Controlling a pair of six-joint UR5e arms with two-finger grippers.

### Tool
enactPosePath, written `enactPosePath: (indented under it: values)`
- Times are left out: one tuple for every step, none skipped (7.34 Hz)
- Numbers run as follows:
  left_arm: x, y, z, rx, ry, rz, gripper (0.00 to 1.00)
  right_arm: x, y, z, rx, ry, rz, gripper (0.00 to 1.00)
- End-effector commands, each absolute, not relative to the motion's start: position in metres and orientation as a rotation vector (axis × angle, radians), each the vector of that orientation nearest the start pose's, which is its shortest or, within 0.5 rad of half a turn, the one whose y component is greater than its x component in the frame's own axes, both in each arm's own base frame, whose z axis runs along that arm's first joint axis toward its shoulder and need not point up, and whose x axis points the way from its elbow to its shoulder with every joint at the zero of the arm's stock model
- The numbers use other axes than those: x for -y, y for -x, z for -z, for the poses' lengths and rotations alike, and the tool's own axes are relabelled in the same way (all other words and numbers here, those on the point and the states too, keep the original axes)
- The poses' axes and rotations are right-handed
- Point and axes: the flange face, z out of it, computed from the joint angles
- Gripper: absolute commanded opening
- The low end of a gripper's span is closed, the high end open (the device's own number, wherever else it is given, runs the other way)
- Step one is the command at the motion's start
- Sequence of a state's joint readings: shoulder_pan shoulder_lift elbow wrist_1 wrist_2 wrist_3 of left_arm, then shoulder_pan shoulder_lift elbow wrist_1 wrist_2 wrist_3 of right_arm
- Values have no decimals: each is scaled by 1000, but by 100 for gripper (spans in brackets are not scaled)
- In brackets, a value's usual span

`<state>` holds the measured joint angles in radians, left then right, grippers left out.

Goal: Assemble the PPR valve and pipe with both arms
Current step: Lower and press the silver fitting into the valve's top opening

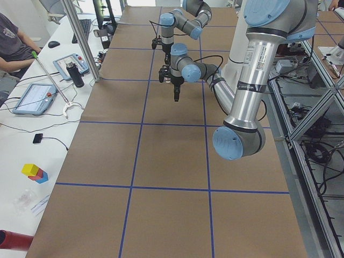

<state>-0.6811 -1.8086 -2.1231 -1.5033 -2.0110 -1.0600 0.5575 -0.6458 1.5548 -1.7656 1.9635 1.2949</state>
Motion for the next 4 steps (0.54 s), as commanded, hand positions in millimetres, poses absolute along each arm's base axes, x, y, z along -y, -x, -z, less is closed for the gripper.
enactPosePath:
  values:
    - [392, -339, -299, -823, -51, 1, 99, 459, 558, -113, 796, 59, -126, 0]
    - [392, -340, -299, -823, -50, 0, 99, 460, 560, -116, 789, 63, -126, 0]
    - [392, -340, -299, -822, -50, 2, 99, 460, 560, -116, 789, 63, -126, 0]
    - [392, -340, -299, -822, -50, 2, 99, 460, 560, -116, 792, 61, -124, 0]
